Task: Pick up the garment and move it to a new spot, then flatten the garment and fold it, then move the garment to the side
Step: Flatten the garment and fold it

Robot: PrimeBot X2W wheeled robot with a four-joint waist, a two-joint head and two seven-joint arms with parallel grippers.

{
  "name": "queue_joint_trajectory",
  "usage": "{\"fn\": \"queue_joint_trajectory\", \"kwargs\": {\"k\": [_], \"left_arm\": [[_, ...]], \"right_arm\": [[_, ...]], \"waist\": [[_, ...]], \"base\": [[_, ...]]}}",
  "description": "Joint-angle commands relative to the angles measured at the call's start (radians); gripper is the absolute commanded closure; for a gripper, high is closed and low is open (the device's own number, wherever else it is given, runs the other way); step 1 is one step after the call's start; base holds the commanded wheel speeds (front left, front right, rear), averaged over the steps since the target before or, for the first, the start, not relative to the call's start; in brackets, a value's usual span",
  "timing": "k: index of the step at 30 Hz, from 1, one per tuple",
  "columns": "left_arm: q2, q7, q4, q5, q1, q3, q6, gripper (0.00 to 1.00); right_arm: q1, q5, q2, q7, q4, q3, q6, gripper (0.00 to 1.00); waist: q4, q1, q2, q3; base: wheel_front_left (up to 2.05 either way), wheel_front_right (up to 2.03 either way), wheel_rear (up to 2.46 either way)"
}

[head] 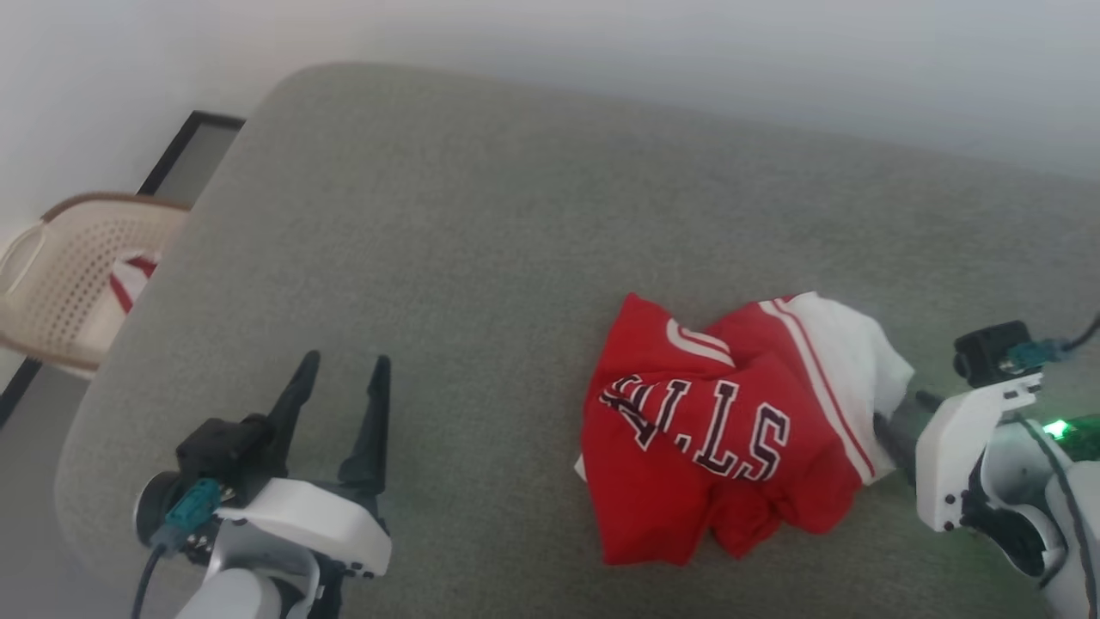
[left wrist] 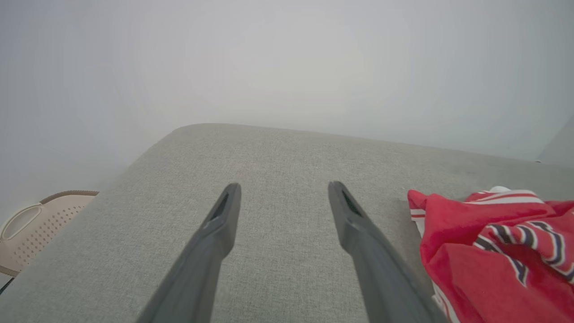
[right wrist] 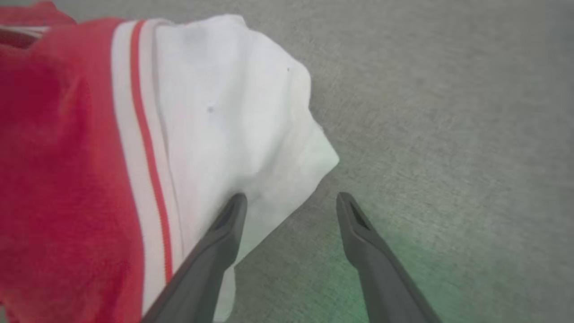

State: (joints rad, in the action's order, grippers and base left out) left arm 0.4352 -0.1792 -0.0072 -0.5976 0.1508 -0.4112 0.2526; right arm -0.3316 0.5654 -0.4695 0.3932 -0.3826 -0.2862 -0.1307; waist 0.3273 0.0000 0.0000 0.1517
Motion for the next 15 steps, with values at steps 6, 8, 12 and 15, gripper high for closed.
{"fn": "queue_joint_trajectory", "kwargs": {"k": [6,8,12,15], "left_arm": [[-0.024,-0.016,0.026,0.019,0.043,-0.017,-0.005,0.00],[-0.028,-0.019,0.033,0.018,0.048,-0.016,-0.003,0.00],[-0.024,-0.026,0.044,0.009,0.046,-0.006,0.003,0.00],[-0.012,-0.027,0.044,0.004,0.032,0.007,0.007,0.00]], "right_arm": [[-0.047,0.044,-0.038,0.039,-0.053,-0.083,0.000,1.00],[-0.056,0.054,-0.044,0.035,-0.064,-0.098,0.000,1.00],[-0.077,0.071,-0.066,0.018,-0.060,-0.108,0.001,1.00],[-0.086,0.083,-0.083,0.005,-0.034,-0.105,0.001,1.00]], "waist": [[0.027,0.0000,0.0000,0.042],[0.024,0.0000,0.0000,0.042],[0.003,0.0000,0.0000,0.032],[-0.022,0.0000,0.0000,0.019]], "base": [[0.00,0.00,0.00],[0.00,0.00,0.00],[0.00,0.00,0.00],[0.00,0.00,0.00]]}}
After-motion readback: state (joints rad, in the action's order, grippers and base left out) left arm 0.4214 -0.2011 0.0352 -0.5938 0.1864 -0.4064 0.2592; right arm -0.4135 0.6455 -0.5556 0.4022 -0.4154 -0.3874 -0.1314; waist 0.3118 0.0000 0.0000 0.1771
